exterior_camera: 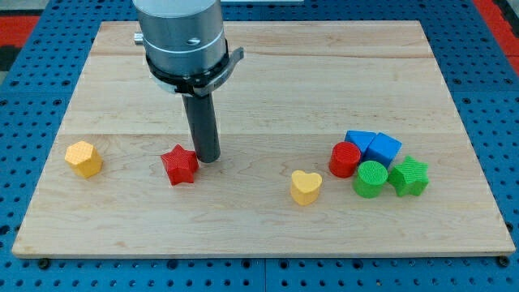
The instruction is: Move the red star closer to the yellow heart
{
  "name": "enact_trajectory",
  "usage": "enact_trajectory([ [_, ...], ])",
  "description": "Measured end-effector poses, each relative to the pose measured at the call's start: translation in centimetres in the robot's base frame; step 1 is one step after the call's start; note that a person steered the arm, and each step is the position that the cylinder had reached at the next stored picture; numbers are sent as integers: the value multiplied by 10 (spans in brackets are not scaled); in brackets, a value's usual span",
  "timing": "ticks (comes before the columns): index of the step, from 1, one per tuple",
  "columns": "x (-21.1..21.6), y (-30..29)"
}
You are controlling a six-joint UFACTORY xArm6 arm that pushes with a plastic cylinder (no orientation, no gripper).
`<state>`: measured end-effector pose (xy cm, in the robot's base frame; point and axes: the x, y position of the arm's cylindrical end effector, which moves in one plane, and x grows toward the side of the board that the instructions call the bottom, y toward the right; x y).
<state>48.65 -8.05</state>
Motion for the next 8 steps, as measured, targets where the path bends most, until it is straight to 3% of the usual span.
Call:
enact_trajectory([
  [1,-10,-70],
  [3,2,-125],
  [5,54,-107],
  [6,41,-75],
  [8,-13,-87],
])
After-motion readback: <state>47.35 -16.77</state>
